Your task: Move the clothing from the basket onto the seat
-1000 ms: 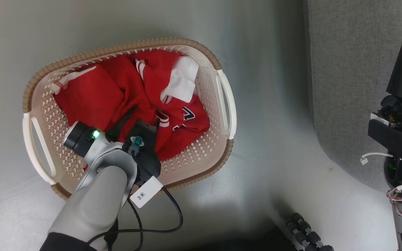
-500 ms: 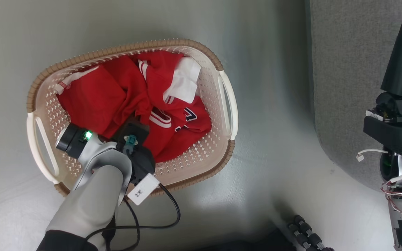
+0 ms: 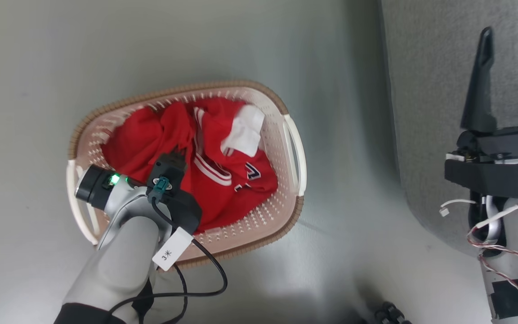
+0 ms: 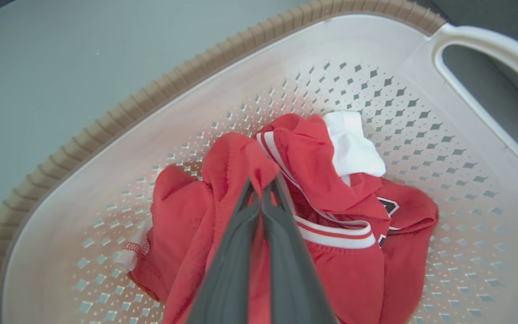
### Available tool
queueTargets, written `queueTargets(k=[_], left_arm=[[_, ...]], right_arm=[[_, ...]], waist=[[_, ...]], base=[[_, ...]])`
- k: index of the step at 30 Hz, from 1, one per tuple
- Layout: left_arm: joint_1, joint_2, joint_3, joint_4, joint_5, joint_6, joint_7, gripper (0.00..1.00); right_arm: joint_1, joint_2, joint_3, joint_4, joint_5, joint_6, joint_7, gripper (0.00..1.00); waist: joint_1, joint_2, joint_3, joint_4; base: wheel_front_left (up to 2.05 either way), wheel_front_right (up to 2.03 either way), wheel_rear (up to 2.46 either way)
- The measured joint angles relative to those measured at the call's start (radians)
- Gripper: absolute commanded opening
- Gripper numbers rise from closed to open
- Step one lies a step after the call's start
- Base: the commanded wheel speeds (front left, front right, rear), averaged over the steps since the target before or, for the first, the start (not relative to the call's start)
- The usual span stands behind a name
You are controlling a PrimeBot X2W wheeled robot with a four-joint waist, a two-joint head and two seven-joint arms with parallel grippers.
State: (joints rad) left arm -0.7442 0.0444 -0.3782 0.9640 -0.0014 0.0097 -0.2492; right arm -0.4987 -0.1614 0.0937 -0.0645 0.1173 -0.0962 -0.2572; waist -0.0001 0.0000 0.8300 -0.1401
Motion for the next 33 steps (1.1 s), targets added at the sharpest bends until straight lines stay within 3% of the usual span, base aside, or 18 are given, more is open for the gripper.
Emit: queueTargets(k=[8, 18, 33], left_arm=[[0.022, -0.002, -0.021, -0.062, -0.043, -0.053, 0.000, 0.00], [0.038, -0.004, -0.065, -0.213, -0.119, -0.081, 0.000, 0.00], [0.038, 0.000, -0.013, -0.331, -0.154, -0.107, -0.001, 0.00]], right_arm=[[0.002, 0.003, 0.007, 0.078, 0.002, 0.022, 0.000, 1.00], [0.008, 0.006, 0.007, 0.171, 0.008, 0.044, 0.000, 1.00], [0.024, 0.041, 0.016, 0.293, 0.023, 0.070, 0.000, 1.00]], waist=[[0.0000, 0.0000, -0.097, 0.027], [-0.0001, 0.0000, -0.224, 0.076], [-0.0001, -0.0001, -0.411, 0.124]], base=[[0.00, 0.00, 0.00], [0.00, 0.00, 0.00], [0.00, 0.00, 0.00]])
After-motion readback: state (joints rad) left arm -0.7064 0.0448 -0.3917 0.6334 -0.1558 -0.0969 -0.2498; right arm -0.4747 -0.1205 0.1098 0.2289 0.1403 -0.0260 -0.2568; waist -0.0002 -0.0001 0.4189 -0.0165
